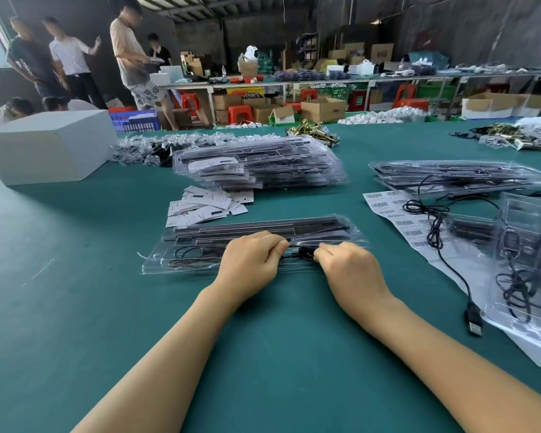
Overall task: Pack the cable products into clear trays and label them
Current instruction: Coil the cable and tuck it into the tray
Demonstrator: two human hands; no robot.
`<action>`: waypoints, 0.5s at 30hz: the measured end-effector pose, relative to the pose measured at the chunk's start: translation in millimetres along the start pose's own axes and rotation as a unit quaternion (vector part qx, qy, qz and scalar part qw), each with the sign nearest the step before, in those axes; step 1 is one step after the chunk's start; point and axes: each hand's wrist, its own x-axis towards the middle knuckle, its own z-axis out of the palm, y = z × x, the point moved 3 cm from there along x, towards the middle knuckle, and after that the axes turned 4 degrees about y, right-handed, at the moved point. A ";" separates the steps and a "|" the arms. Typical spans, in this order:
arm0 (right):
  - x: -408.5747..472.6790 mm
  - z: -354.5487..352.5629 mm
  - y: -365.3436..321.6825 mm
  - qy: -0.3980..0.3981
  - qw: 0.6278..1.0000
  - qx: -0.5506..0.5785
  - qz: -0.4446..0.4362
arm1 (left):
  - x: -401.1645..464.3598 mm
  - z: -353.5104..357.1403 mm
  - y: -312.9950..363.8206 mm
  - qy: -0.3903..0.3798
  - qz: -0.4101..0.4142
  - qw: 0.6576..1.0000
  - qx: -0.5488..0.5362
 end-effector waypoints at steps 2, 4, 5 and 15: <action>-0.8 1.6 -3.1 -0.009 1.000 0.006 0.011 | -0.7 0.0 0.4 -0.005 0.004 1.000 -0.003; -0.6 2.8 -4.3 -0.005 1.000 0.014 0.025 | -1.4 -0.3 1.2 -0.011 0.007 1.000 -0.006; -0.8 3.7 -3.5 0.000 0.999 0.027 0.032 | -1.9 -1.1 2.2 -0.012 0.007 1.000 -0.008; -5.3 15.2 -3.6 -0.037 0.996 0.066 0.039 | -4.4 0.4 5.5 -0.035 0.022 0.999 0.025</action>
